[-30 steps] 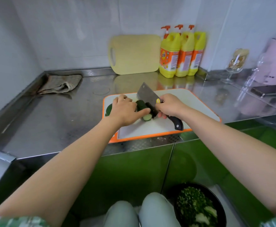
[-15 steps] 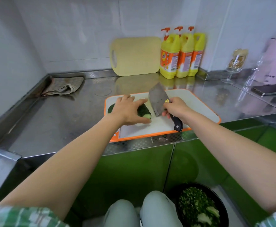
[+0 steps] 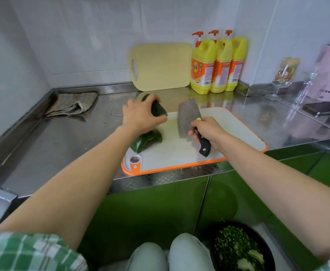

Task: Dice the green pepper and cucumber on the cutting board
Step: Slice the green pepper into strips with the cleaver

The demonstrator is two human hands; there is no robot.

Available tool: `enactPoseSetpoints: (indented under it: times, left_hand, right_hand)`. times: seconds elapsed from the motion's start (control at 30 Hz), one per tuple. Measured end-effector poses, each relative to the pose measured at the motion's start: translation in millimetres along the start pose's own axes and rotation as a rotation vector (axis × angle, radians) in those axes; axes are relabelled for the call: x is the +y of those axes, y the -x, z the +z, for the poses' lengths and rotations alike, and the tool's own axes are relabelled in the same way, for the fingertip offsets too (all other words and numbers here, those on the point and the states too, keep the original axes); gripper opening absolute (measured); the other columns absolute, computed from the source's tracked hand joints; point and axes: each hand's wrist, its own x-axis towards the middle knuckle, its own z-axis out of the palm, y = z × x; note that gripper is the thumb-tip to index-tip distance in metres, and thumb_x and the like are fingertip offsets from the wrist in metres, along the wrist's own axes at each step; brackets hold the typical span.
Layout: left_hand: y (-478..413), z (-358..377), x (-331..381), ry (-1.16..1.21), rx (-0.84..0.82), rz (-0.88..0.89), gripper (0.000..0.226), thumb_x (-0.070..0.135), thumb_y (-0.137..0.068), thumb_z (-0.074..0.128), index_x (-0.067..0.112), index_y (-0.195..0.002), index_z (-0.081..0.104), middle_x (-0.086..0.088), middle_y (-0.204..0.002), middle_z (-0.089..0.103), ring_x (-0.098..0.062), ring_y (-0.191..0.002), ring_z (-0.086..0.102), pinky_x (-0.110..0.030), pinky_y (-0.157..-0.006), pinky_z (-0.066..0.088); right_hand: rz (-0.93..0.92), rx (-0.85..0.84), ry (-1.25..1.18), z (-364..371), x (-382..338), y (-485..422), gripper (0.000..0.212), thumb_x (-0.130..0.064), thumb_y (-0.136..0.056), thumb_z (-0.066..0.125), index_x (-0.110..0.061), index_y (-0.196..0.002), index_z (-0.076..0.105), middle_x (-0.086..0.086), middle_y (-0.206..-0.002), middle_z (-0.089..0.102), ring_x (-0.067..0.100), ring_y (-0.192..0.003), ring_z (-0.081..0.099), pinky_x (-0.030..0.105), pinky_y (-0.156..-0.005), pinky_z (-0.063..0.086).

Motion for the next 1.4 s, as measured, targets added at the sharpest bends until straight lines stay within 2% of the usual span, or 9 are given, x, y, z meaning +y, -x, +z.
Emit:
enactPoseSetpoints:
  times: [0.13,0.23,0.47,0.6,0.73,0.9,1.03,1.23,1.4]
  left_hand:
    - [-1.1,-5.3,-45.1,0.157,-0.108,-0.351,0.056,0.053,-0.076,0.061,0.035,-0.127,0.046,-0.007,-0.123,0.058,-0.036,-0.122,0.041,-0.039,-0.098,0.037]
    - [5.1,3.1,-63.4,0.314,-0.200,-0.444,0.072,0.056,-0.064,0.052,0.031,-0.132,0.050,-0.005,-0.122,0.060,-0.033,-0.124,0.046,-0.038,-0.105,0.036]
    - [1.0,16.5,-61.9,0.386,-0.329,-0.359,0.051,0.041,-0.099,0.035,0.039,-0.149,0.026,-0.010,-0.153,0.034,-0.036,-0.140,0.024,-0.036,-0.115,0.019]
    - [5.2,17.3,-61.6,0.271,-0.318,-0.360,0.081,0.074,-0.085,0.031,0.035,-0.153,0.013,-0.021,-0.151,0.029,-0.039,-0.141,0.018,-0.046,-0.113,0.020]
    - [31.2,6.4,-62.4,0.318,-0.149,-0.234,0.110,0.084,-0.062,0.058,0.012,-0.140,0.033,-0.012,-0.134,0.040,-0.027,-0.128,0.038,-0.041,-0.108,0.034]
    - [52.8,8.5,-59.5,0.212,-0.227,-0.087,0.094,0.054,-0.067,0.080,0.013,-0.135,0.031,-0.011,-0.127,0.035,-0.025,-0.118,0.041,-0.036,-0.104,0.037]
    - [51.7,10.6,-50.0,0.145,-0.171,-0.080,0.061,0.050,-0.081,0.065,0.016,-0.128,0.044,-0.011,-0.114,0.046,-0.028,-0.099,0.050,-0.035,-0.087,0.042]
    - [43.3,2.1,-27.0,0.195,0.048,-0.276,0.040,0.044,-0.092,0.043,0.008,-0.088,0.061,-0.011,-0.082,0.063,-0.032,-0.079,0.056,-0.033,-0.067,0.039]
    - [27.1,7.6,13.2,0.843,-0.195,-0.581,0.035,0.028,-0.100,0.035,0.004,-0.101,0.060,-0.018,-0.089,0.069,-0.031,-0.068,0.066,-0.040,-0.067,0.059]
  right_hand:
    - [0.001,-0.055,-0.018,23.8,-4.1,0.7,0.025,-0.003,-0.093,0.045,-0.007,-0.069,0.050,0.009,-0.064,0.060,0.005,-0.031,0.043,0.014,-0.037,0.033]
    - [0.008,-0.089,-0.020,38.9,-3.1,1.7,0.024,-0.003,-0.093,0.046,-0.006,-0.070,0.052,0.010,-0.065,0.060,0.005,-0.031,0.044,0.014,-0.037,0.035]
    - [-0.034,-0.116,0.005,48.2,-1.2,-2.4,0.012,-0.001,-0.092,0.048,-0.003,-0.085,0.056,0.011,-0.067,0.060,0.009,-0.034,0.050,0.017,-0.041,0.041]
    - [-0.064,-0.142,-0.007,48.6,-0.9,-2.3,0.013,-0.001,-0.091,0.053,-0.006,-0.080,0.058,0.012,-0.068,0.061,0.015,-0.039,0.059,0.030,-0.058,0.053]
    - [-0.069,-0.117,0.028,51.8,0.4,-3.9,0.014,0.002,-0.088,0.052,-0.008,-0.079,0.053,0.010,-0.067,0.061,0.018,-0.044,0.064,0.028,-0.059,0.051]
    - [-0.066,-0.121,0.048,53.9,2.4,-0.2,0.017,0.004,-0.087,0.050,-0.012,-0.081,0.052,0.009,-0.070,0.062,0.019,-0.052,0.066,0.027,-0.061,0.051]
    - [-0.074,-0.126,0.007,46.6,0.3,8.5,0.015,0.004,-0.090,0.046,-0.010,-0.088,0.049,0.011,-0.075,0.063,0.022,-0.055,0.067,0.022,-0.052,0.050]
    - [-0.121,-0.087,-0.027,21.6,-4.9,14.4,0.017,0.001,-0.092,0.046,-0.015,-0.087,0.043,0.008,-0.075,0.063,0.015,-0.054,0.068,0.019,-0.040,0.037]
    - [-0.138,-0.107,-0.063,12.5,-5.1,14.6,0.012,-0.001,-0.094,0.047,-0.009,-0.101,0.042,0.008,-0.076,0.064,0.015,-0.053,0.068,0.021,-0.039,0.039]
